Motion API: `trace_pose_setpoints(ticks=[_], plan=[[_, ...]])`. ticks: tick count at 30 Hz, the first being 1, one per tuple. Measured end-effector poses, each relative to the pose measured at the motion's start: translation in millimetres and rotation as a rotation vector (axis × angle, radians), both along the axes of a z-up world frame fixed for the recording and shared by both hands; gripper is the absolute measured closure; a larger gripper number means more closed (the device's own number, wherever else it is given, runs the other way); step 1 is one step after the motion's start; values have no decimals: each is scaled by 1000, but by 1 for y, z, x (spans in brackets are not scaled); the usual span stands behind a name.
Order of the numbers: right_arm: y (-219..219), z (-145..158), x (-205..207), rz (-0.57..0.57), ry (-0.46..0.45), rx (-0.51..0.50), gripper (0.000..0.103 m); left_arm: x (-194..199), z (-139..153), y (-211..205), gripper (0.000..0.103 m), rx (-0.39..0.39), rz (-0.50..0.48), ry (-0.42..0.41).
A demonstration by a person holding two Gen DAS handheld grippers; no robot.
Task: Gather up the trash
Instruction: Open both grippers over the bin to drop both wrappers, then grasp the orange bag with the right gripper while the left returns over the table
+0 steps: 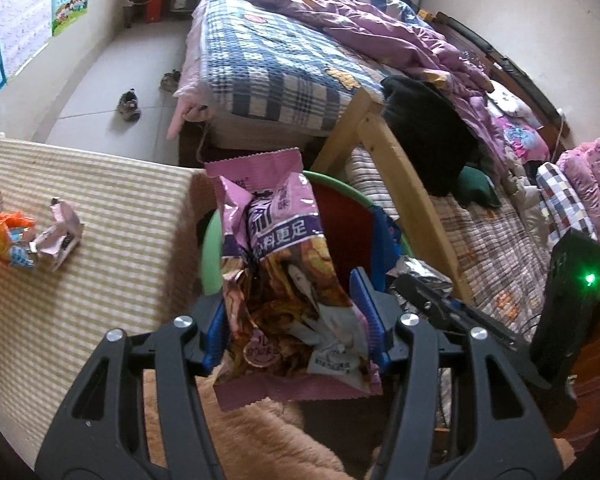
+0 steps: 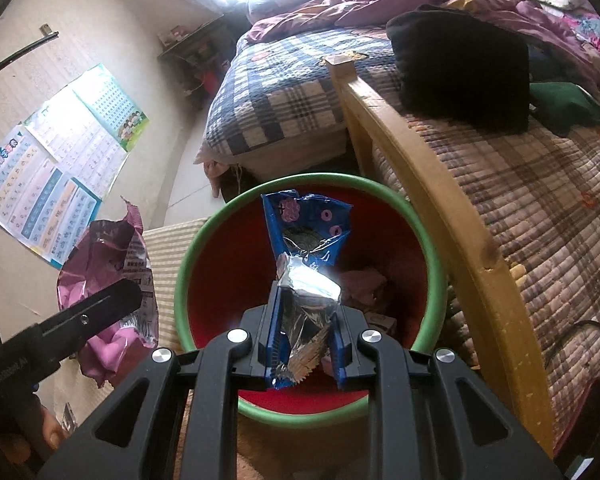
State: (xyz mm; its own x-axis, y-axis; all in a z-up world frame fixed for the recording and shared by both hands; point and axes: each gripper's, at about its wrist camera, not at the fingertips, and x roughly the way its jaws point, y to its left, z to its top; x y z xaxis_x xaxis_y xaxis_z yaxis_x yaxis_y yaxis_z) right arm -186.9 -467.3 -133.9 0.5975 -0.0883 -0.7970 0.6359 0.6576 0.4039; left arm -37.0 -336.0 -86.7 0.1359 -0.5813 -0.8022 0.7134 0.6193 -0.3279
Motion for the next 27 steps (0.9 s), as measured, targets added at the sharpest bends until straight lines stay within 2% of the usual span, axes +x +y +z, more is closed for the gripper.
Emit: trace_pose_setpoints(ticks=[2, 3, 4, 5, 6, 9, 12, 14, 16, 20, 23, 27], plan=[[-1, -1, -1, -5, 2, 1, 81, -1, 0, -2, 38, -17, -16, 22], [-2, -1, -1, -9, 3, 4, 79, -2, 0, -2, 29, -24, -16, 17], [-2, -2, -1, -11, 3, 12, 72, -3, 1, -2, 25, -31, -13, 10], [-1, -3, -2, -15, 1, 17, 63, -4, 2, 0, 24, -42, -9, 7], [-1, -3, -3, -20, -1, 21, 59, -3, 2, 1, 24, -44, -8, 12], [-1, -3, -3, -20, -2, 21, 56, 2, 0, 11, 24, -37, 17, 29], [3, -2, 1, -10, 2, 15, 47, 12, -1, 32, 24, -40, 75, 36], [7, -2, 6, 10, 12, 5, 43, 18, 1, 51, 24, -36, 128, 3], [12, -1, 11, 23, 22, -14, 42, 26, 4, 77, 24, -17, 178, -46], [26, 6, 27, 56, 14, -47, 42, 39, 0, 129, 24, 50, 259, -92], [51, 12, 56, 151, 8, -84, 42, 49, -10, 186, 24, 94, 368, -69], [97, 15, 109, 320, -3, -88, 42, 61, -20, 247, 24, 103, 520, -21]])
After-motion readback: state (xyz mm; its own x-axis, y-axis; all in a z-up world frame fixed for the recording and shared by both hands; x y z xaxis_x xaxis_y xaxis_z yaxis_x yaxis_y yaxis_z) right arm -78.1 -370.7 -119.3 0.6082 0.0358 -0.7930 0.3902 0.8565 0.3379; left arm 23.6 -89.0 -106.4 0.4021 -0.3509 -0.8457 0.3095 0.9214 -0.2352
